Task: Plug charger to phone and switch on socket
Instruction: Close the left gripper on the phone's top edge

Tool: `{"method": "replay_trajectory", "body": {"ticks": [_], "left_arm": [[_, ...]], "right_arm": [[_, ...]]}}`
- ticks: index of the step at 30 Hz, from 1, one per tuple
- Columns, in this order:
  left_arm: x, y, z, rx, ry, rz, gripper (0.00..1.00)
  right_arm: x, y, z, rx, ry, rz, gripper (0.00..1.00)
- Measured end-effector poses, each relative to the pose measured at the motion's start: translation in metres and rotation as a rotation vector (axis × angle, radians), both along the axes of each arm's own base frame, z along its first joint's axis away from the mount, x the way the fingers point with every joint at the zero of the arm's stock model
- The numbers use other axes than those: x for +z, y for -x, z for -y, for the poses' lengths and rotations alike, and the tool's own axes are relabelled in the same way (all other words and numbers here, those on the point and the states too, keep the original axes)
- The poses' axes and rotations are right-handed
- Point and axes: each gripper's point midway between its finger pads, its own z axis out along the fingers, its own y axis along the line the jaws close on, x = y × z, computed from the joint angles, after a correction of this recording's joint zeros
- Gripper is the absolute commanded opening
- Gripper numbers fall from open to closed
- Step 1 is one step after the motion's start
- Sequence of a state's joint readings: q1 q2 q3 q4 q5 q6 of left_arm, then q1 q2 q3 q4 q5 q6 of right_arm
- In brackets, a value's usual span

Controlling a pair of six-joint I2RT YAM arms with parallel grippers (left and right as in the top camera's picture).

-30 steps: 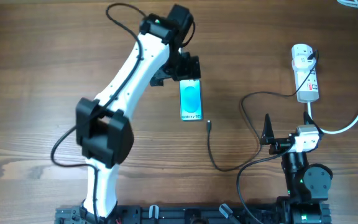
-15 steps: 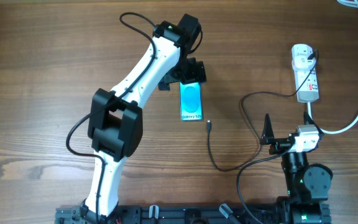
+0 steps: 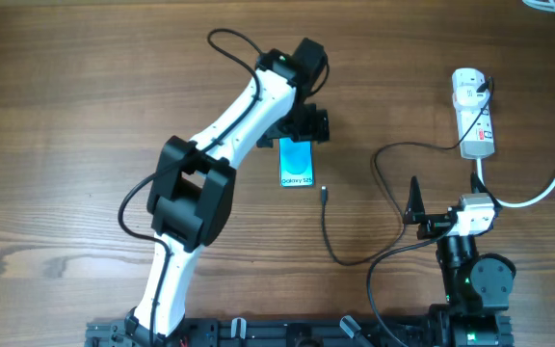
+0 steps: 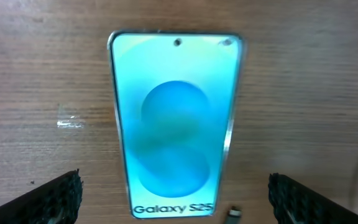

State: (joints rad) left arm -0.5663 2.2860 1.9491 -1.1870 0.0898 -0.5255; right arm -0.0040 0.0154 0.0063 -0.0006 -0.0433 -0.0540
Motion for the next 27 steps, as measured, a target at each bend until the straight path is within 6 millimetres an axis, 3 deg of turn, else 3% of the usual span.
{"method": "replay_trajectory", "body": {"ticks": [8, 21, 27], "left_arm": [[-0.021, 0.002, -0.007, -0.003, -0.045, 0.005, 1.0], [-0.023, 0.003, 0.005, -0.033, -0.047, 0.036, 1.0], [-0.042, 0.005, 0.0, -0.033, -0.086, 0.011, 1.0]], "right_arm": [[0.0, 0.0, 0.0, 0.0, 0.0, 0.0, 1.0], [0.0, 0.0, 0.0, 0.0, 0.0, 0.0, 1.0], [0.0, 0.0, 0.0, 0.0, 0.0, 0.0, 1.0]]}}
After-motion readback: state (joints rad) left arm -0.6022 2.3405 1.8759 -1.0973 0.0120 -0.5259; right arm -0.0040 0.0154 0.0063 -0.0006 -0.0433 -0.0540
